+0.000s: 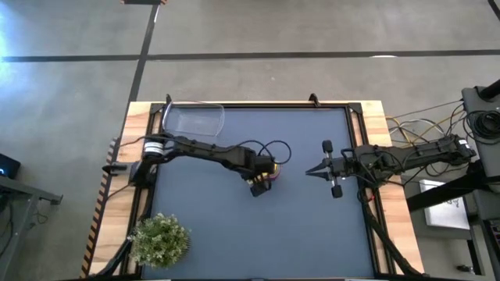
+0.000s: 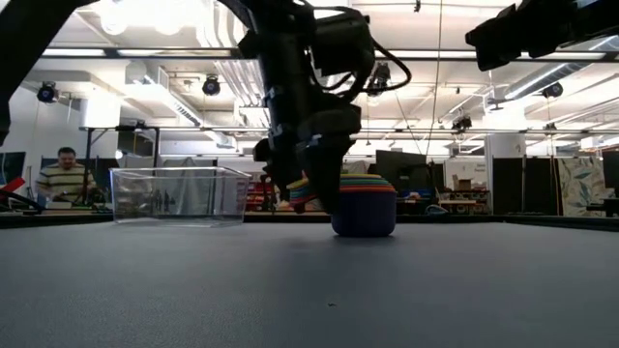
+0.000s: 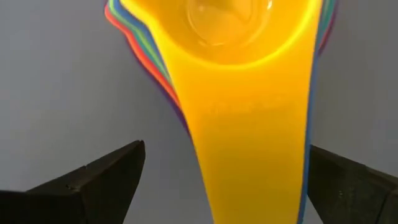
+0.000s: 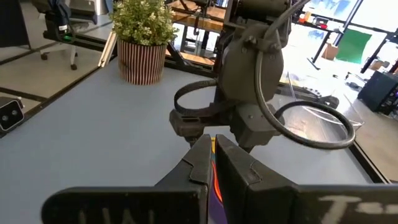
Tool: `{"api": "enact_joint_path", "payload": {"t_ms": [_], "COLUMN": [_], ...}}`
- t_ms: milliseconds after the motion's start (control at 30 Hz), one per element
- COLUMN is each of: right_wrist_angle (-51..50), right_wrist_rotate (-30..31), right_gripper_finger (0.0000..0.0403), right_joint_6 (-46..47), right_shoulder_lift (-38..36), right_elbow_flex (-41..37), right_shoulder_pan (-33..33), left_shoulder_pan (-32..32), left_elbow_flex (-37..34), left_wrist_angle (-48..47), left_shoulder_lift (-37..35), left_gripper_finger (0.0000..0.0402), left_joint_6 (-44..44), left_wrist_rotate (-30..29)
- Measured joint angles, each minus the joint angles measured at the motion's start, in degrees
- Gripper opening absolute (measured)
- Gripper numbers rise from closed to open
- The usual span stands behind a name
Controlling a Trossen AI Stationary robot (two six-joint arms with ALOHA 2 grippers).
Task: Nest measuring cups in basket
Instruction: Put the nested measuring cups into the transparent bin
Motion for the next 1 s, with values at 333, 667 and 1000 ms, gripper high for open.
{"api": "enact_joint_path", "payload": {"t_ms": [333,667,1000], "right_wrist_angle": [-0.18,-0.13,0.05], "right_wrist_rotate": [0.0,0.0,0.02], "right_gripper_finger": [0.0011,0.0011,0.0011], "right_joint_6": [0.05,0.02,0.02], "right_shoulder_lift": [0.0,0.02,0.02], "right_elbow_flex": [0.0,0.0,0.0], "right_shoulder_pan": [0.0,0.0,0.0], "left_shoulder_pan": [0.03,0.37,0.59], "left_elbow_flex": [4.08,4.08,4.06], "left_wrist_angle": [-3.45,-3.07,-3.36], "left_shoulder_lift": [2.52,2.5,2.52], "left_gripper_finger": [0.0331,0.0241,0.0133], "left_joint_6": [-1.24,-2.73,-1.13], "left_wrist_rotate": [-0.03,-0.07,-0.07]}}
